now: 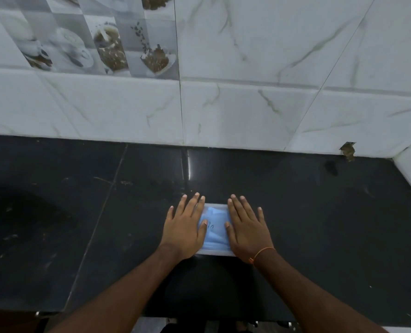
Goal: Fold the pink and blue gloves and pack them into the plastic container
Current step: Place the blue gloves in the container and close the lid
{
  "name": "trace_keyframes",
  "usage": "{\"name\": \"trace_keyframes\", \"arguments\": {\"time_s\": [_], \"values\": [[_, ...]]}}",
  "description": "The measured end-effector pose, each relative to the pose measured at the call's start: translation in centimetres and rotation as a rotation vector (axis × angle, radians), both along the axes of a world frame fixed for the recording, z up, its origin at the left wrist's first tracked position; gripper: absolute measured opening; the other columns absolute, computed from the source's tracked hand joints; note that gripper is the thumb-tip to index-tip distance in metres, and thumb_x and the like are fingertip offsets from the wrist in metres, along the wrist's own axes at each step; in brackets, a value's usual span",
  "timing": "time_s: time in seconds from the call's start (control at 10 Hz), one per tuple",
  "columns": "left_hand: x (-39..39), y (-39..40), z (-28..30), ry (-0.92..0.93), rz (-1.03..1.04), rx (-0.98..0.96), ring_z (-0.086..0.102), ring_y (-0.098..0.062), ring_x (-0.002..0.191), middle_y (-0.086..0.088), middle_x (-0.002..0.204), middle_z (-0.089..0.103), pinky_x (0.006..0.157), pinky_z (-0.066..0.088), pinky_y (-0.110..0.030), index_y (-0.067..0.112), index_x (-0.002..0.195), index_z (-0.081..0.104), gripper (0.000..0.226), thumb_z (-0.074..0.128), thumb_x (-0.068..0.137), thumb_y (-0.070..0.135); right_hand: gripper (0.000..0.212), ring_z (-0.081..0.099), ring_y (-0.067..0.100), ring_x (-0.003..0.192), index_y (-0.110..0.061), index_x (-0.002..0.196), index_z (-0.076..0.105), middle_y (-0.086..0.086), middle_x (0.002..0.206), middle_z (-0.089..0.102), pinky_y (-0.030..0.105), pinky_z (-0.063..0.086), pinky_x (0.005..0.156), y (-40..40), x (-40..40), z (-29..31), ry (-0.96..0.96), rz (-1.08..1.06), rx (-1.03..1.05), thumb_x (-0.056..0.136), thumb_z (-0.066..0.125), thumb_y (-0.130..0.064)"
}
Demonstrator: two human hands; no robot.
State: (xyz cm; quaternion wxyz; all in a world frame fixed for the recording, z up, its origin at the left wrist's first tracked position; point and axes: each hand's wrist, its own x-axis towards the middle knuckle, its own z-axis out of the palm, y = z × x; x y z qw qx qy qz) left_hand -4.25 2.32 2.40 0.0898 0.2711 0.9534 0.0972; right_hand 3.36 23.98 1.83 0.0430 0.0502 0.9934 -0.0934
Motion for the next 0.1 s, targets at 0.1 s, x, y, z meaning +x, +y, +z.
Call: {"name": "trace_keyframes", "arguments": {"time_s": [0.1], "values": [[0.48, 0.04, 0.46, -0.009, 0.004, -0.040, -0.004, -0.025, 0.170, 0.006, 0.184, 0.002, 0.135, 0.013, -0.059, 0.030, 0.175, 0.002, 0.077, 0.016, 0.107, 0.063, 0.072, -0.012, 0.012, 0.163, -0.026, 0.170, 0.003, -0.009, 0.177, -0.007, 0.063, 0.007, 0.130, -0.42, 0.28, 0.44, -0.020, -0.013, -0.025, 0.106, 0.016, -0.057]]}}
